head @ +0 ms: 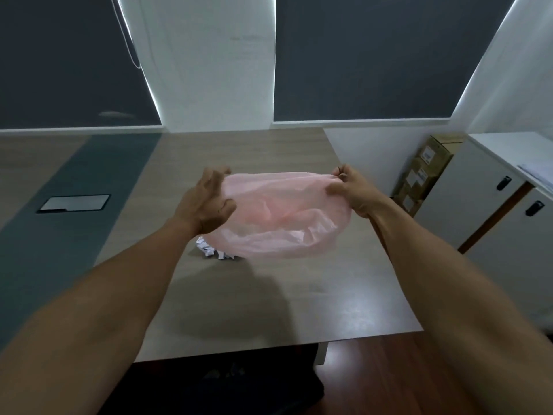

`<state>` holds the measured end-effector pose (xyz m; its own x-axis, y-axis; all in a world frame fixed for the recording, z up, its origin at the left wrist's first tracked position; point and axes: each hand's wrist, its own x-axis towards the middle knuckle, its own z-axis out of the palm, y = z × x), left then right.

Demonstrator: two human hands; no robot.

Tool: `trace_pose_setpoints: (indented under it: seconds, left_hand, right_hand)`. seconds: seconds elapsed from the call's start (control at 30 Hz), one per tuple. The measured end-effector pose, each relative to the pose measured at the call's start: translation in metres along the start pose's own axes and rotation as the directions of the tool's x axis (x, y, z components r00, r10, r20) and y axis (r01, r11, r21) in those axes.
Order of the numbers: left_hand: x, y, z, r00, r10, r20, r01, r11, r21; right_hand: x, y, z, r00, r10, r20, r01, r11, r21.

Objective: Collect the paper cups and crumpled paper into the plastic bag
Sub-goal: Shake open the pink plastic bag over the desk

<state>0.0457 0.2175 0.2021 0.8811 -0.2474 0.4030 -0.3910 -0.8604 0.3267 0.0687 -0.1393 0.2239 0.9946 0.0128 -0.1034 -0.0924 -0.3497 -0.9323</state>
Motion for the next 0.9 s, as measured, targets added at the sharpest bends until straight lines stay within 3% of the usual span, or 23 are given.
trace_pose_setpoints:
  seconds: [0.1, 0.17, 0.23, 0.3, 0.4, 0.47, 0.53, 0.6, 0.67, 0.8, 0.9]
  left_hand:
    - [0.000, -0.008, 0.005, 0.923, 0.385, 0.024, -0.385, 0.914, 0.129]
    - [0.002, -0.013, 0.011, 0.858, 0.512, 0.050, -0.513, 0.843, 0.164]
    - [0.002, -0.017, 0.016, 0.835, 0.535, 0.128, -0.550, 0.819, 0.162]
    - [0.004, -0.014, 0.017, 0.874, 0.445, 0.195, -0.479, 0.855, 0.199]
    - [0.013, 0.000, 0.015, 0.984, 0.114, 0.141, -0.139, 0.972, 0.188]
    - [0.021, 0.008, 0.012, 0.993, -0.073, 0.093, 0.070, 0.997, 0.031]
    - [0.028, 0.013, 0.007, 0.974, -0.180, 0.141, 0.191, 0.979, -0.074]
    - [0.036, 0.016, 0.002, 0.954, -0.208, 0.214, 0.229, 0.971, -0.076]
    - [0.042, 0.016, 0.000, 0.941, -0.211, 0.264, 0.225, 0.974, -0.024]
    - [0.045, 0.010, -0.004, 0.907, -0.222, 0.357, 0.201, 0.975, 0.098]
    - [0.044, 0.007, -0.005, 0.864, -0.249, 0.437, 0.188, 0.966, 0.180]
  right_hand:
    - [0.002, -0.005, -0.003, 0.992, -0.049, -0.114, 0.055, 0.997, 0.054]
    - [0.007, -0.006, -0.006, 0.983, -0.056, -0.175, 0.060, 0.998, 0.016]
    - [0.011, -0.004, -0.010, 0.978, -0.090, -0.188, 0.068, 0.990, -0.123]
    - [0.011, -0.008, -0.010, 0.970, -0.173, -0.170, 0.126, 0.958, -0.259]
    - [0.004, -0.017, -0.003, 0.949, -0.260, -0.178, 0.189, 0.922, -0.337]
    - [0.005, -0.025, 0.002, 0.918, -0.354, -0.177, 0.245, 0.859, -0.449]
    - [0.005, -0.033, 0.002, 0.861, -0.494, -0.118, 0.338, 0.729, -0.595]
    - [0.008, -0.043, 0.003, 0.785, -0.619, -0.003, 0.447, 0.569, -0.690]
    - [0.011, -0.051, 0.007, 0.765, -0.639, 0.076, 0.452, 0.450, -0.771]
    - [0.019, -0.048, 0.014, 0.763, -0.645, -0.033, 0.255, 0.348, -0.902]
    - [0.021, -0.033, 0.022, 0.823, -0.556, -0.115, 0.064, 0.292, -0.954]
